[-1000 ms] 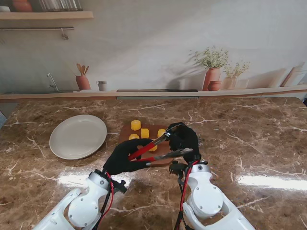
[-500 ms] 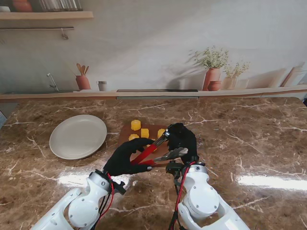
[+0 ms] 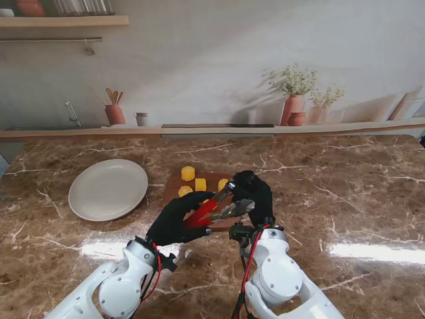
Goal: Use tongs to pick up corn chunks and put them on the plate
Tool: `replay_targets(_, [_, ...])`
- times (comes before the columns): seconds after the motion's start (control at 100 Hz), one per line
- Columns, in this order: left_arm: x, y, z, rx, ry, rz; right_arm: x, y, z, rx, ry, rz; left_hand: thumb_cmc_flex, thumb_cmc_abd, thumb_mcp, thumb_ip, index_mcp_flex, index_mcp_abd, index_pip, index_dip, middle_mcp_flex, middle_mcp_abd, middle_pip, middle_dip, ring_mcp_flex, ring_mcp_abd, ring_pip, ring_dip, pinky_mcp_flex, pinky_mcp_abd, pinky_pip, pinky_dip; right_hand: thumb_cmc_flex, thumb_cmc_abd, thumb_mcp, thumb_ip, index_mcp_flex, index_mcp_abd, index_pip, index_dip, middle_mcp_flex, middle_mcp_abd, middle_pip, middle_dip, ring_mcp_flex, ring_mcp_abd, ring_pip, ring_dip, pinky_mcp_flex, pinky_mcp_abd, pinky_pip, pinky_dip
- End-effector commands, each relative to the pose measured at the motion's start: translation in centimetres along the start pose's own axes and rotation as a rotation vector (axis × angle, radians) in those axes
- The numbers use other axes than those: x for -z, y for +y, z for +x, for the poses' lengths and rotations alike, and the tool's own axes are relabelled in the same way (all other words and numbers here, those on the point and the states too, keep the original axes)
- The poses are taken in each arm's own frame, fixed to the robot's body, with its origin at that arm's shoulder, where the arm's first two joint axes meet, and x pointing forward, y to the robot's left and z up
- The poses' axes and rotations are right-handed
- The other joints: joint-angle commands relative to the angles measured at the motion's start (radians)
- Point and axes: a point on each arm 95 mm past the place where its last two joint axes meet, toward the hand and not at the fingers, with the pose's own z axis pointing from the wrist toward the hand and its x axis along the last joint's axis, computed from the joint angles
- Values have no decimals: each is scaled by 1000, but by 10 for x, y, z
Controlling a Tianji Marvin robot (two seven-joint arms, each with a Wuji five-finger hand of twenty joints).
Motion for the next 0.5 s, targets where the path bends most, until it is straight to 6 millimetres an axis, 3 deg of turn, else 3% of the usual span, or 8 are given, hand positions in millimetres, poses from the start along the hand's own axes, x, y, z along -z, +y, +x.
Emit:
replay_targets(0.0, [1,6,0,27,-9,22,2,-4,-1,-13,-6,20,59,67,42,23,25,-17,57,31,32,7,30,1,54,-26,53,31,19,-18,27,-9,40,66,86,42,65,-54,94,68,103,-56,110,-3,41,-15,26,5,47,-24,57,-18])
replay_targets(0.07, [1,6,0,59,-12,42,2,-3,-2,-11,-6,22,87,68,31,25,41,-17,93,50,66,9,53,10,111,-35,118,82,48,-30,67,-2,40,73,80,42,63,-60,90,68,98,-58,109,-3,40,-13,21,2,45,-22,53,-19])
replay_targets(0.14, [1,5,0,95,-14,56,2,-1,-2,-10,-6,26,113,42,42,30,52,-9,140,74,98,25,96,48,176,-43,232,200,104,-43,134,27,41,81,72,42,62,-62,87,69,94,-61,108,-2,40,-11,13,-2,44,-20,46,-22])
replay_targets(0.31, [0,2,0,183,-15,72,3,3,-3,-11,-1,52,159,27,54,38,133,57,153,57,205,61,197,154,291,-68,397,410,201,-54,236,100,44,100,50,44,55,-70,77,69,81,-67,101,-2,39,-1,-11,-14,39,-11,28,-31])
replay_targets(0.33, [0,2,0,189,-16,71,3,3,-3,-11,1,55,169,25,41,25,147,64,145,51,220,65,195,205,298,-65,398,434,205,-52,240,114,44,102,48,44,55,-71,76,70,80,-67,101,-1,38,0,-14,-15,39,-10,26,-32])
replay_targets(0.39, [0,0,-1,195,-16,67,3,4,-3,-7,4,66,189,12,-4,2,189,56,151,51,267,65,178,306,311,-60,399,465,211,-51,245,134,44,105,42,45,50,-73,71,68,73,-51,96,-2,37,5,-25,-20,36,-7,18,-35])
replay_targets(0.49, [0,-4,-1,202,-14,62,3,6,-4,-7,5,79,207,2,-48,-15,234,9,204,75,320,49,148,355,320,-58,390,470,214,-47,244,140,36,104,24,44,33,-61,53,16,60,-48,70,-18,36,29,-79,-42,26,12,-20,-54])
